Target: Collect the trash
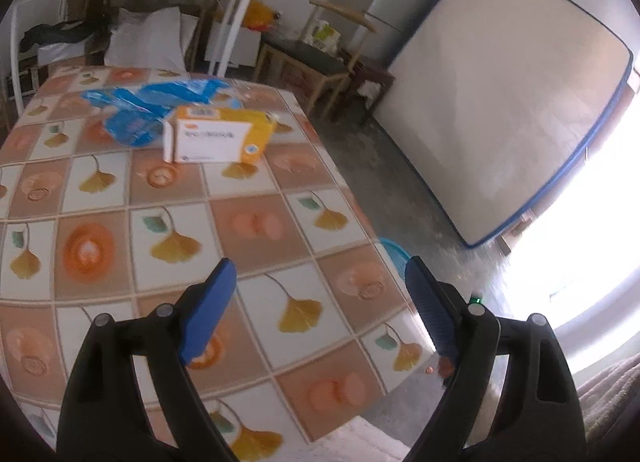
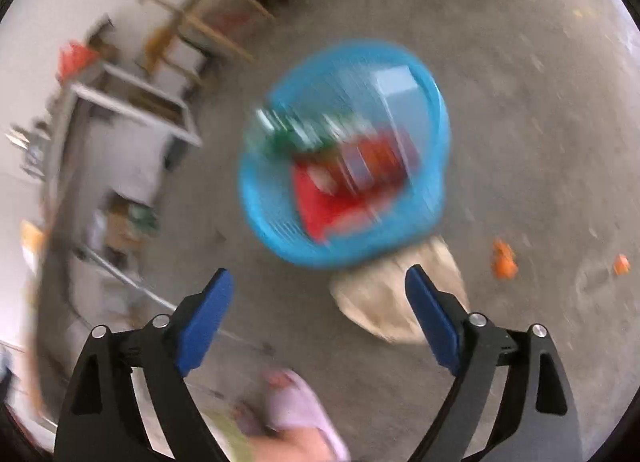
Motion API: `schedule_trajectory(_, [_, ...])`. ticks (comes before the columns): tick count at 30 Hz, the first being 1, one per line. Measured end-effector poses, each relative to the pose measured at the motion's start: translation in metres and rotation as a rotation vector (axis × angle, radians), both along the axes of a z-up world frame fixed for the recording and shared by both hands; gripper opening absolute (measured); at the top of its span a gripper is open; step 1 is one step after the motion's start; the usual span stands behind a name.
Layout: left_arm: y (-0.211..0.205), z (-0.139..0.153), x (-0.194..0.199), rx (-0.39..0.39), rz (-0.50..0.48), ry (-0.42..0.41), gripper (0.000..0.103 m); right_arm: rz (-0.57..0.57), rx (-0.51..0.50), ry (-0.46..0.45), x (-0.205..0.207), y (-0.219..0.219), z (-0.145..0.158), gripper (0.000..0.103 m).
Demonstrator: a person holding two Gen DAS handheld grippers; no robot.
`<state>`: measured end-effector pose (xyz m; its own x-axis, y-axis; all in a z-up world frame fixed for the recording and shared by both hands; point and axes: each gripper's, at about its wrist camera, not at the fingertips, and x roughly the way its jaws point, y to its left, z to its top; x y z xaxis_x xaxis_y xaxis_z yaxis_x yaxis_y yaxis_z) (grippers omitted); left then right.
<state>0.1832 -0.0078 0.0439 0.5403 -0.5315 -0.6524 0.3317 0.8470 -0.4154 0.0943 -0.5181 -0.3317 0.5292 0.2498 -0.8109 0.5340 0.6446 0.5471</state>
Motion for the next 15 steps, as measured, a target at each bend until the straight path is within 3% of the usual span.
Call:
schedule_trajectory(2, [0.004,0.000,0.006,-0.008,0.002,0.002,0.083,0.058,-0.017,0.133,0.002,0.021,-0.041,0.086])
schedule_trajectory(4, [0.006,-0.001,0.009,-0.015,0.011,0.015,0.083,0.083,-0.020,0.182,0.008,0.034,-0.069,0.086])
schedule_trajectory(9, [0.009,-0.008,0.010,0.005,0.020,0.043,0.083,-0.043,-0.028,0.311,0.039,0.035,-0.150,0.086])
schedule_trajectory(15, [0.020,-0.012,0.007,0.043,0.062,0.064,0.083,-0.091,-0.119,0.390,0.064,0.054,-0.200,0.086])
